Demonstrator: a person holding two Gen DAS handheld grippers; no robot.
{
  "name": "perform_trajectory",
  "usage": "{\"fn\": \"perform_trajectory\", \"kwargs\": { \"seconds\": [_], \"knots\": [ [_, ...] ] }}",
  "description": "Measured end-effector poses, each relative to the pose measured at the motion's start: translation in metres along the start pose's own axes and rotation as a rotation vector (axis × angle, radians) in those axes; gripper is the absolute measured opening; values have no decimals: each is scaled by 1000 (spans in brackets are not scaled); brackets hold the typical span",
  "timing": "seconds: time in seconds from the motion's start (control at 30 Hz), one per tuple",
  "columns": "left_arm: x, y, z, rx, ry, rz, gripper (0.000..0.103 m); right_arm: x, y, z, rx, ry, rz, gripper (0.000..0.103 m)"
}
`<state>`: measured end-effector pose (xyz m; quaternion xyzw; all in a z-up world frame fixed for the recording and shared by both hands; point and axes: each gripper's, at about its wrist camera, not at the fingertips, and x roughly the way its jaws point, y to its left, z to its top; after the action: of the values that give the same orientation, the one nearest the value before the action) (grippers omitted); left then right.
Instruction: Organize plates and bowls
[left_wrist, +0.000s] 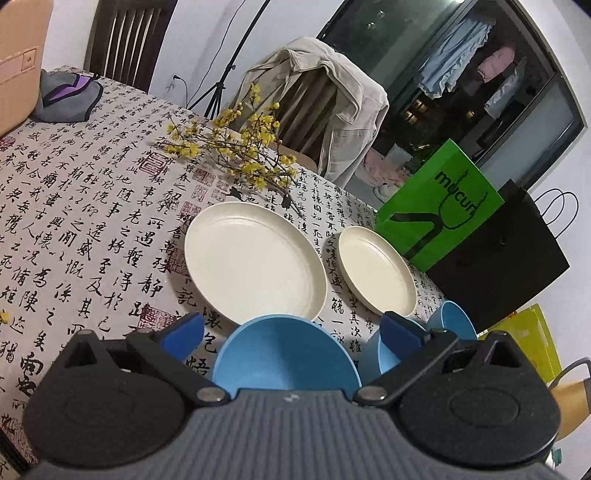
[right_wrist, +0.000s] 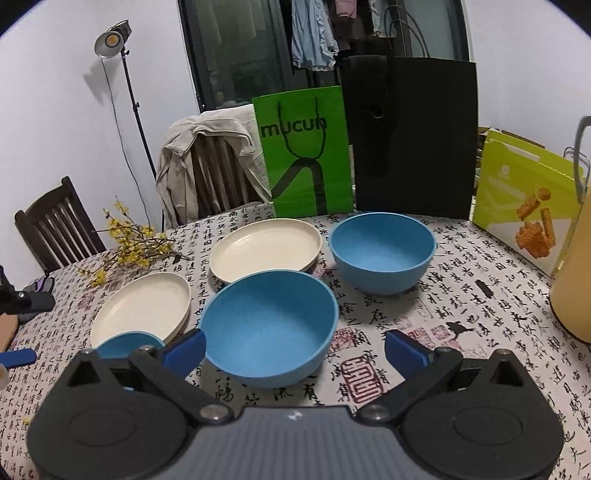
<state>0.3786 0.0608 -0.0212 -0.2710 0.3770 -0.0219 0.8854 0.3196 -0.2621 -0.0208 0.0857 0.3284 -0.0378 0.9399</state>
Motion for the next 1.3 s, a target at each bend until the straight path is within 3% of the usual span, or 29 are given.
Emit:
{"fn": "perform_trajectory", "kwargs": {
  "seconds": [0.3, 0.6, 0.73, 0.9, 1.17, 1.3],
  "knots": [
    [12, 6, 7, -12, -8, 15, 103, 11, 4, 5, 17, 6, 13, 103],
    [0, 0, 16, 59, -91, -23, 103, 5, 5, 14, 63, -49, 70, 103],
    [-6, -5, 29, 67, -153, 11, 103, 4, 16, 22, 34, -76, 81, 103],
    [5, -3, 52, 27, -150, 40, 103, 12, 34, 33, -8, -91, 98, 103],
    [36, 33, 61, -40, -110, 86, 103, 39, 63, 49, -48, -90, 114, 103],
    [38, 40, 66, -40, -129, 103, 103, 55, 76, 54, -51, -92, 131, 103]
  ]
}}
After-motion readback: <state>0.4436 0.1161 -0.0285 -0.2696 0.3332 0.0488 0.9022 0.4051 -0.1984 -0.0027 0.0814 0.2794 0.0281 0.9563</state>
